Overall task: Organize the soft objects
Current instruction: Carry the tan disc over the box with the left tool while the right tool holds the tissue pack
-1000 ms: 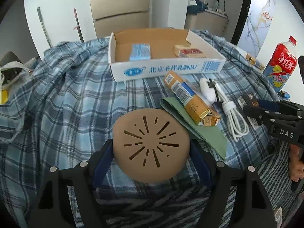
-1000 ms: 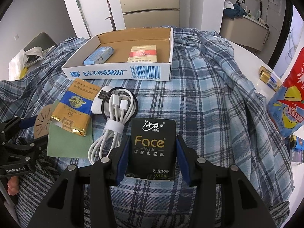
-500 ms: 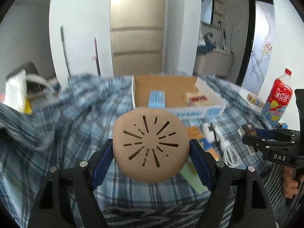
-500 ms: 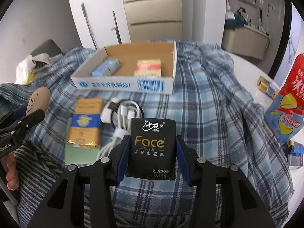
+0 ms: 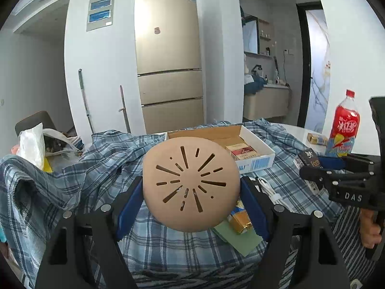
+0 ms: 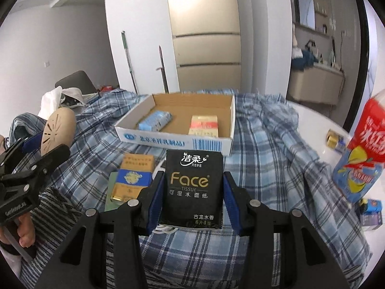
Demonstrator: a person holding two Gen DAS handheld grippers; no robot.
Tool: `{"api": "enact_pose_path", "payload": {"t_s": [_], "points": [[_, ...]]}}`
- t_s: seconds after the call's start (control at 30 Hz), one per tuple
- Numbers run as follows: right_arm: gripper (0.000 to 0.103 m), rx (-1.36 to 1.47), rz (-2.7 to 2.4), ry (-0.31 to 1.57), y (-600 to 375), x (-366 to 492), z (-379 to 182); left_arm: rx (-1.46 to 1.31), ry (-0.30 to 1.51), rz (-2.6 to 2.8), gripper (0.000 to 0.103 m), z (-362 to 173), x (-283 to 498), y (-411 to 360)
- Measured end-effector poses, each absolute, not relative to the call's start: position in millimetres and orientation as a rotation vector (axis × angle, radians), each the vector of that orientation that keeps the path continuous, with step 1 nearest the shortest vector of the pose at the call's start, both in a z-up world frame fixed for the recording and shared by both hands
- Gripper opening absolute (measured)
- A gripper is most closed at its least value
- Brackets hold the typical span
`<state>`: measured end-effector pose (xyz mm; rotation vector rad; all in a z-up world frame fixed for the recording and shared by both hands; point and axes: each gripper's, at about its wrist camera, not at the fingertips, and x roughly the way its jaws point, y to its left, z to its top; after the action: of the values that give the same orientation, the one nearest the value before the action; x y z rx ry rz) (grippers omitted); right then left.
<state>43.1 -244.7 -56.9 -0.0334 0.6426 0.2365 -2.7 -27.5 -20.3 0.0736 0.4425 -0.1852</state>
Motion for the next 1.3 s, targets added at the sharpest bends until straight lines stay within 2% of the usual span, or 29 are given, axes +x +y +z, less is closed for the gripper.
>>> {"api": "enact_pose_path", "payload": {"t_s": [0.2, 0.33, 0.77, 0.9, 1.03, 1.3], "points": [[0.046, -0.012, 0.195, 0.664, -248.9, 35.4, -37.4, 0.060, 0.387, -0.187, 0.080, 17.9, -16.9, -27.8], [0.046, -0.058, 0.190, 0.607, -248.2, 32.5, -8.2, 0.056, 0.368, -0.215, 0.080, 46.2, -13.0, -36.7], [0.046, 0.041, 0.139, 0.466, -263.6, 110.3, 72.4, 0.000, 0.340, -0.228, 0.080, 116.8, 66.7, -73.0], [0.046, 0.055, 0.119, 0.449, -268.5, 138.2, 67.9, -0.030, 0.417, -0.255, 0.080, 107.8, 104.0, -80.2], [0.046, 0.072, 0.106, 0.512, -272.4, 168.4, 49.3, 0.004, 0.490, -0.265, 0.080, 90.9, 138.0, -95.1], [0.046, 0.095, 0.066, 0.616, -288.2, 193.3, 2.9, 0.025, 0.693, -0.250, 0.080, 29.4, 199.0, -117.0]]}}
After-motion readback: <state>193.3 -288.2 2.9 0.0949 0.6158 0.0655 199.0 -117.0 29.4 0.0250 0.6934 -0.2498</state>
